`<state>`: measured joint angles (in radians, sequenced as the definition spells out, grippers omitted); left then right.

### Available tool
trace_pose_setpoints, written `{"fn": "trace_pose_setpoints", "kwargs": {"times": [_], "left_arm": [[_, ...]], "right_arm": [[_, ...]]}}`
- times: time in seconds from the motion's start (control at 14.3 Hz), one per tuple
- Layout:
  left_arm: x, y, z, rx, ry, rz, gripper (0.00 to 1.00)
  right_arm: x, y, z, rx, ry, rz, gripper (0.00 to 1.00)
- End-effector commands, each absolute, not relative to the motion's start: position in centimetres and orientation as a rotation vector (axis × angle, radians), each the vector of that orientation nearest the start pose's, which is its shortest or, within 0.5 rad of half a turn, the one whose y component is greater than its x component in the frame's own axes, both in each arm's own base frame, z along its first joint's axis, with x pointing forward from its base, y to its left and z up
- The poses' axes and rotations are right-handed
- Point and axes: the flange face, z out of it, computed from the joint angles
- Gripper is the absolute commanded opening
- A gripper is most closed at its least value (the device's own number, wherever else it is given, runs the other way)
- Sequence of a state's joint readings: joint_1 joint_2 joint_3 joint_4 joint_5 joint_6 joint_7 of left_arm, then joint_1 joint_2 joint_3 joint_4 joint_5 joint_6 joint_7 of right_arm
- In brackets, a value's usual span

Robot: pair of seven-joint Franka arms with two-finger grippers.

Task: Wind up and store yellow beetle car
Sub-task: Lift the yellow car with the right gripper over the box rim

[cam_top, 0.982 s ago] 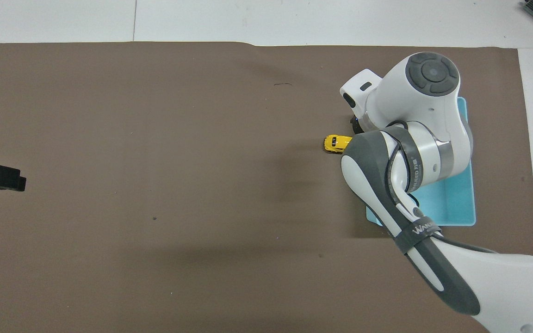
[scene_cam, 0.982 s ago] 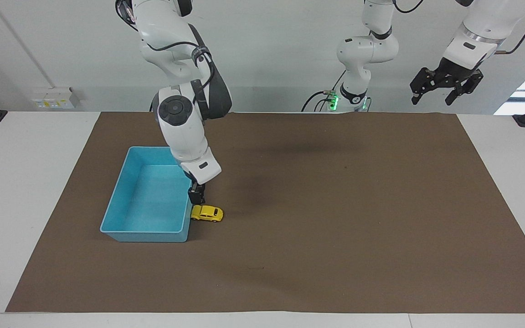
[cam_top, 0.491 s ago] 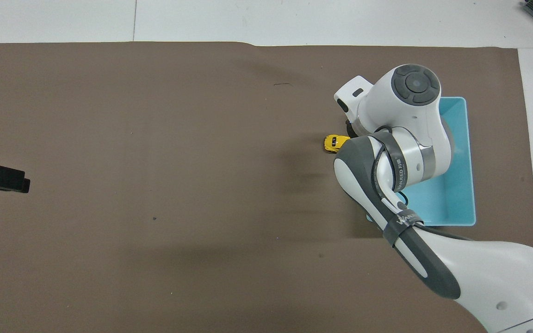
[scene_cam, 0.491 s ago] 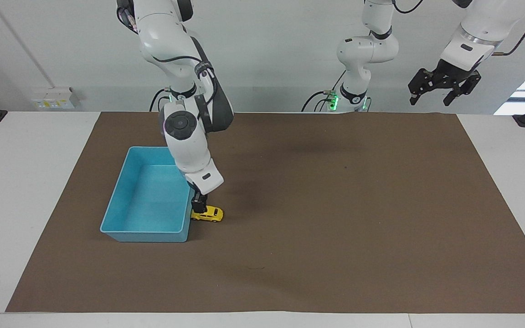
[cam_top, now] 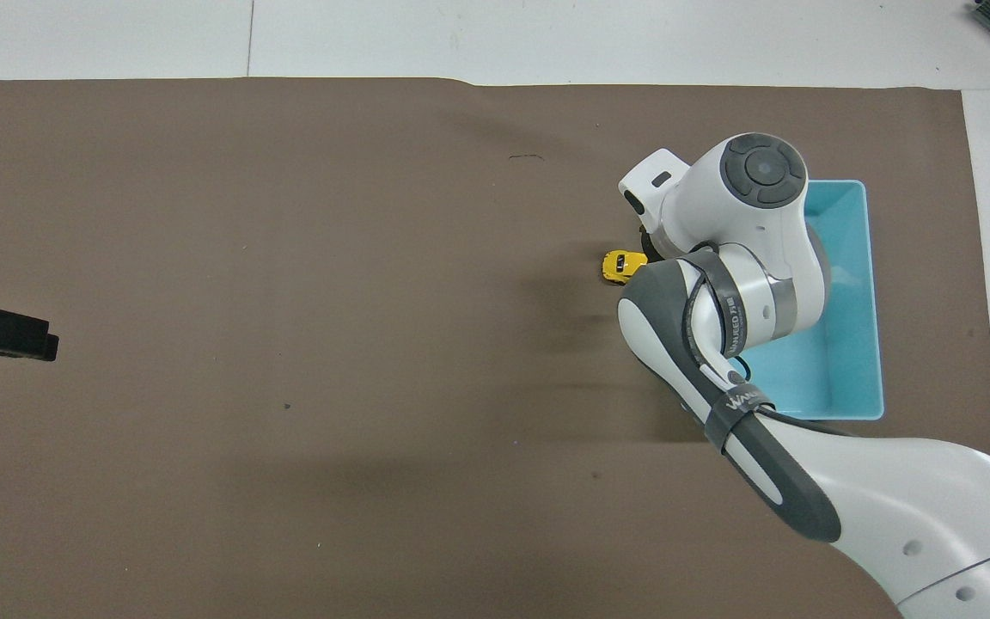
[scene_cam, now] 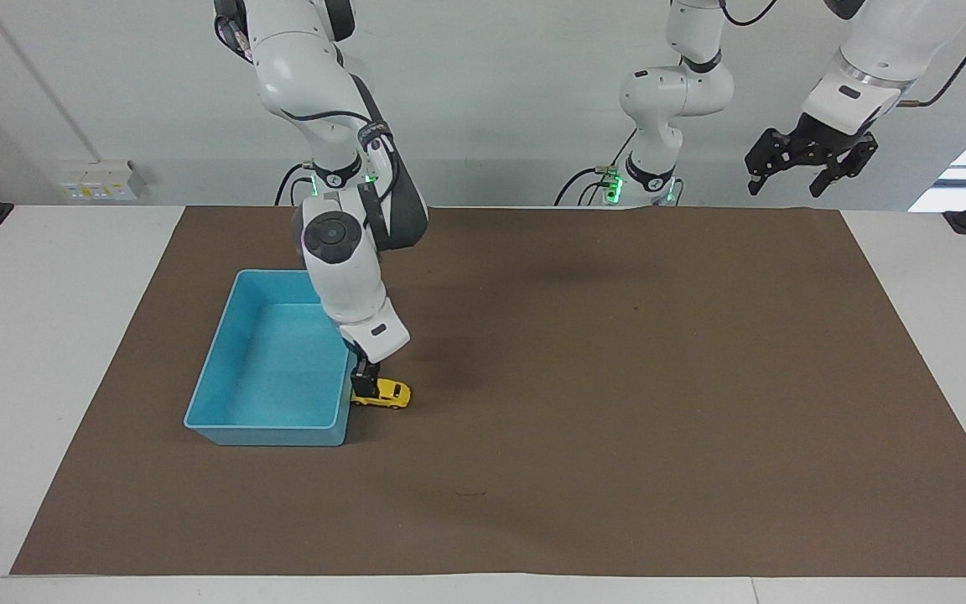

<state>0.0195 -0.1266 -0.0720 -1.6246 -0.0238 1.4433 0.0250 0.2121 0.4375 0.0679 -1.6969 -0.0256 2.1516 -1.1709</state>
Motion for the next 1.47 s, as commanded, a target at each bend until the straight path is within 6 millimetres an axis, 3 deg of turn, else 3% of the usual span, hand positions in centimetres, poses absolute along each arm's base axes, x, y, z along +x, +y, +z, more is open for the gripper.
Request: {"fn": "trace_pose_setpoints", "kwargs": {"times": [0.0,0.63,0.91,1.26,1.4], "left_arm": [[49.5,-2.9,65.9,-3.163,0.130,0.064,1.00],[49.5,-2.8,65.9,-3.163,0.128,0.064,1.00],[49.5,-2.8,65.9,-3.163,0.128,0.064,1.00],[49.5,-2.8,65.9,-3.163,0.128,0.064,1.00],[49.5,-2.8,65.9,-3.163,0.128,0.064,1.00]], "right_arm": [[63.8,18.1,32.7,-2.316,-2.142,-0.051,1.00],[63.5,17.9,30.7,-2.314,-2.158,-0.061,1.00],[63.3,17.8,30.5,-2.311,-2.165,-0.053,0.86],[63.4,17.5,29.5,-2.313,-2.161,-0.044,0.84],[63.6,17.8,29.1,-2.318,-2.166,-0.065,0.78]]}}
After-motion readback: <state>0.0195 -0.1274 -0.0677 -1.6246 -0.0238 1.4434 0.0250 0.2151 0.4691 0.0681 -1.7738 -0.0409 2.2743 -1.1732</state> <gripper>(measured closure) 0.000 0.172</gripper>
